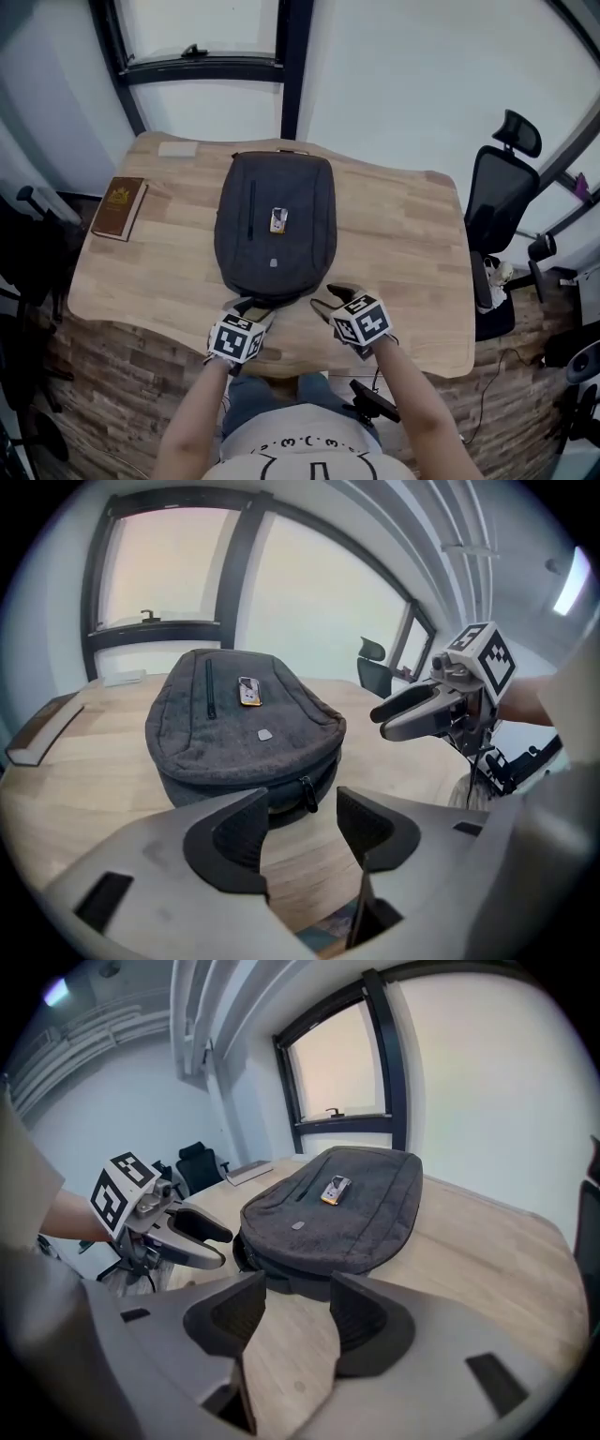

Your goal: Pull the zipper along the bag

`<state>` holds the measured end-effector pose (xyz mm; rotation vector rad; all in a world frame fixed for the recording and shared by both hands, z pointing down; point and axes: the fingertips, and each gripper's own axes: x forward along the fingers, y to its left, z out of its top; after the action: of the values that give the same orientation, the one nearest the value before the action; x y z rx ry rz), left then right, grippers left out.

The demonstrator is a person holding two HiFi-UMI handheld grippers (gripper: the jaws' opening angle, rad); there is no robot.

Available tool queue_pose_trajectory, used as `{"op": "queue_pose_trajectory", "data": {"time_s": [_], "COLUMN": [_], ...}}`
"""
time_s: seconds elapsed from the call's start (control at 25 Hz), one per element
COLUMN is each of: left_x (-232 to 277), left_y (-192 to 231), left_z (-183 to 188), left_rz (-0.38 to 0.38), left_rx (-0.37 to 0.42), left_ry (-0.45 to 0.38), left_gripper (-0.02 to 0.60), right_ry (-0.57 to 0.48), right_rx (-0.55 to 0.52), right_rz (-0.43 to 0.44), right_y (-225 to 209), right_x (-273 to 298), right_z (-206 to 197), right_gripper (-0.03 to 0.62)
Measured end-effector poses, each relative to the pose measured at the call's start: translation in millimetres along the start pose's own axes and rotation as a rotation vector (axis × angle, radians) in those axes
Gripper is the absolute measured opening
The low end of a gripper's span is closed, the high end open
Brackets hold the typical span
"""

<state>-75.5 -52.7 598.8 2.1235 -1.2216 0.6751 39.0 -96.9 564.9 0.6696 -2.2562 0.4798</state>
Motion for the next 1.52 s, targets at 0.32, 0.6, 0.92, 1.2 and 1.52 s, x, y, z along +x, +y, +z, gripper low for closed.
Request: {"op": "queue_pose_trajectory", "data": {"time_s": [0.32, 0.6, 0.92, 1.2, 1.52], "left_x": [21, 43, 45, 29, 37], "left_y": [-2, 4, 2, 6, 7], "left_z": [-3, -3, -4, -2, -8], "left_rz": [0.216, 0.367, 0.274, 0.267, 0.235], "left_rx": [-0.114, -0.154, -0.219, -0.275, -0.233], "left_ry": [-0.033, -0.019, -0.029, -0.034, 0.012], "left_gripper": [0.209, 0.189, 0.091, 0.020, 0.020], "right_ry": [0.003, 0.011, 0.024, 0.055, 0.137], "right_rx": [-0.147, -0.190, -0.292, -0.429, -0.632], "right_rz": [0.084, 0.129, 0.152, 0.203, 0.254], "right_y": [-10, -28, -35, -13, 28], "right_x": [3, 1, 4, 22, 62], "right_z": [5, -3, 2, 8, 15], "right_gripper": [0.237, 0.232, 0.229, 0.233, 0.270]}}
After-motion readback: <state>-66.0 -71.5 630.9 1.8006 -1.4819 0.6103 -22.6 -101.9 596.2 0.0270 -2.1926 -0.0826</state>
